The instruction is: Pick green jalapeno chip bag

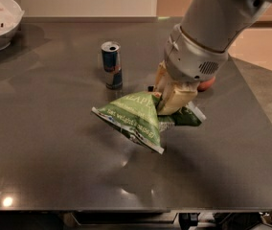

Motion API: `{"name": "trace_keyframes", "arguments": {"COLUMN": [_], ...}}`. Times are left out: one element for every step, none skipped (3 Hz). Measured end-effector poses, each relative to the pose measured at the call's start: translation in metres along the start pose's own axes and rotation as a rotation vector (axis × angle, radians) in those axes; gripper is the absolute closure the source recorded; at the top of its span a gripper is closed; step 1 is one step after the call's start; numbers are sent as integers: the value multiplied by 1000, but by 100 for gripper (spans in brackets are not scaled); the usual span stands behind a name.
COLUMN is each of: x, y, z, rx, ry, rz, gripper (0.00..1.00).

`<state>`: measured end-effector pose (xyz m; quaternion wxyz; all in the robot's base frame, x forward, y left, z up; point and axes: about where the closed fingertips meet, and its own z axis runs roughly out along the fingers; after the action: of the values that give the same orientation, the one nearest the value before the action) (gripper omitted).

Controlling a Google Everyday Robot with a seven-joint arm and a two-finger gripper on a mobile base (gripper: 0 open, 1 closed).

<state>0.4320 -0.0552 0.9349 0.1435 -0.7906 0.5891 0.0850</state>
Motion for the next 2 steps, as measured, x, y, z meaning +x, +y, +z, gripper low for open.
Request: {"name": "trace_keyframes", "arguments": {"x": [-1,-1], "y": [-6,-10], "z": [-30,-54], "rx": [34,70], "ry": [-40,-87], "rz": [4,11], "gripper": [100,100]}}
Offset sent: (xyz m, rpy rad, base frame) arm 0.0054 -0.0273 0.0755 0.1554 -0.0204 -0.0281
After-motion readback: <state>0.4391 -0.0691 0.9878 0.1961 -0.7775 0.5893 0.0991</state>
